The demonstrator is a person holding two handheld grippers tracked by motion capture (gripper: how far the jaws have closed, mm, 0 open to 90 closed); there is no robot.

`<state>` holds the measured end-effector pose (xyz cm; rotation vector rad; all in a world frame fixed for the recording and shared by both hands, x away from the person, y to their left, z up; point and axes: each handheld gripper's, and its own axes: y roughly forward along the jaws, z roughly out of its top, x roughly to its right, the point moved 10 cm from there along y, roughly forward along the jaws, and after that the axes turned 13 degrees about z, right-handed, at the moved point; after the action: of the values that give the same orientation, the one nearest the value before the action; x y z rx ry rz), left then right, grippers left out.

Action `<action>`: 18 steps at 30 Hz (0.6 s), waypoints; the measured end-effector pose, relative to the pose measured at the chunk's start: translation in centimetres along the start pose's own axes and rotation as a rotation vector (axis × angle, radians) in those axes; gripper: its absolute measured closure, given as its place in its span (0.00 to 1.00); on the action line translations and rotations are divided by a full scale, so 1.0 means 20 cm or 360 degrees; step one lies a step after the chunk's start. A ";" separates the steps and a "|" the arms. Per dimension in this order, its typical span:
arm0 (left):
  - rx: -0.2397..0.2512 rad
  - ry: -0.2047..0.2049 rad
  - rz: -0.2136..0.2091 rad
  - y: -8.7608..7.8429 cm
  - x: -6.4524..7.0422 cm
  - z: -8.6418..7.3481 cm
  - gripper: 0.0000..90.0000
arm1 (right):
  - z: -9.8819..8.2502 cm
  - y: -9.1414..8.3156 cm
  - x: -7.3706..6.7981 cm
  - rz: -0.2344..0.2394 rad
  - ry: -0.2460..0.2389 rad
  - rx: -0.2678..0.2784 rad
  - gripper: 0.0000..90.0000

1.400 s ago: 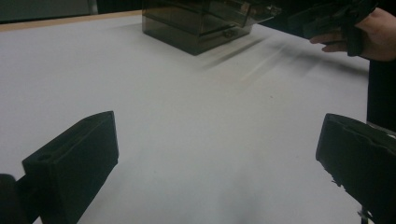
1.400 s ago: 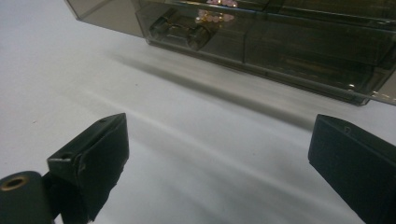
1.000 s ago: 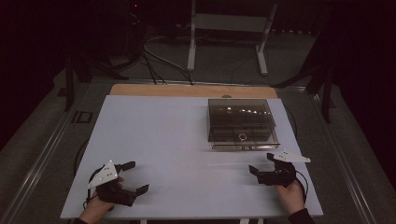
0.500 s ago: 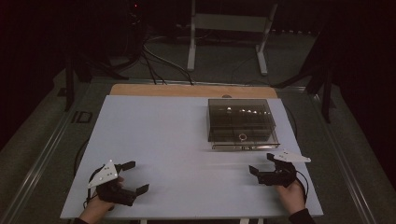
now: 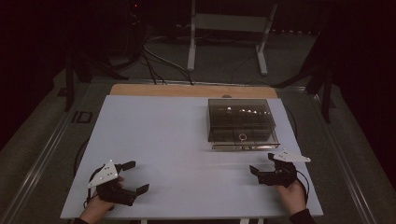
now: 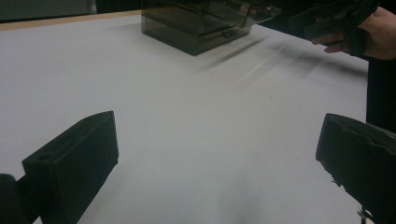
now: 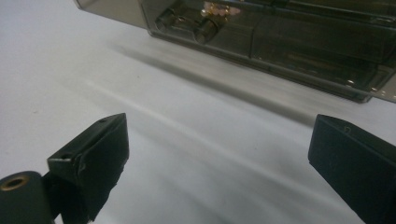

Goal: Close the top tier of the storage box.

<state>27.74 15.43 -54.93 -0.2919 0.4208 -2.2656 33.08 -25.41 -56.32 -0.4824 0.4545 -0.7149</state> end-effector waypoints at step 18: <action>-0.0009 -0.0001 0.0000 0.00 0.00 0.00 0.00 | 0.09 -0.07 -0.05 -0.0061 -0.0023 0.0059 0.06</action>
<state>27.74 15.44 -55.01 -0.2957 0.4272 -2.2649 32.62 -25.19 -53.94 -0.4624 0.4188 -0.7553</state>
